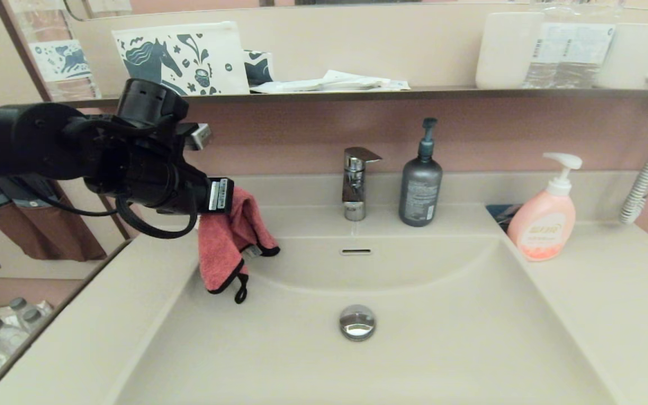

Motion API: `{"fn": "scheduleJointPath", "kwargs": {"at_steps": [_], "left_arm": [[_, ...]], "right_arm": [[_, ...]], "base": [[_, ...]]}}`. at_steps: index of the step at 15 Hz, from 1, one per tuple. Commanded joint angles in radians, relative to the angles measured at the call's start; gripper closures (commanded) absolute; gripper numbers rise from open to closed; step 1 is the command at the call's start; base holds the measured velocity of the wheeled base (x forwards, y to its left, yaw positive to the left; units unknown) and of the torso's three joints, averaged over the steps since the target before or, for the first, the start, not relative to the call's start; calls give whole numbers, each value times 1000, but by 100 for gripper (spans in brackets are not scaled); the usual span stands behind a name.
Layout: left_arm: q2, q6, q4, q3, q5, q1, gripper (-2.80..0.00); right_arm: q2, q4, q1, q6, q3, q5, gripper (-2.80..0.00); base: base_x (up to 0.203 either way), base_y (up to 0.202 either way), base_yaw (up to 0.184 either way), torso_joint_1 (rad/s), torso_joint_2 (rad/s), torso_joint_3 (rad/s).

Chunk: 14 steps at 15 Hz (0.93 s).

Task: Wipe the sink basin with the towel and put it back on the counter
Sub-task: Wipe the sink

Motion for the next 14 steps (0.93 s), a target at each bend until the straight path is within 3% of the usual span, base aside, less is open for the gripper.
{"fn": "scheduleJointPath", "kwargs": {"at_steps": [1,9,14], "left_arm": [[63,-21,-2,-35,-5,6,0],[129,-181,-166,-35,21,-29,0],[146,-187,-310,74,46,-57,0]], "right_arm": [[1,0,0,-1,0,0,0],[2,0,0,-1,0,0,0],[2,0,0,-1,0,0,0]], "base": [[0,0,0,0,0,0],[0,0,0,0,0,0],[0,0,0,0,0,0]]}}
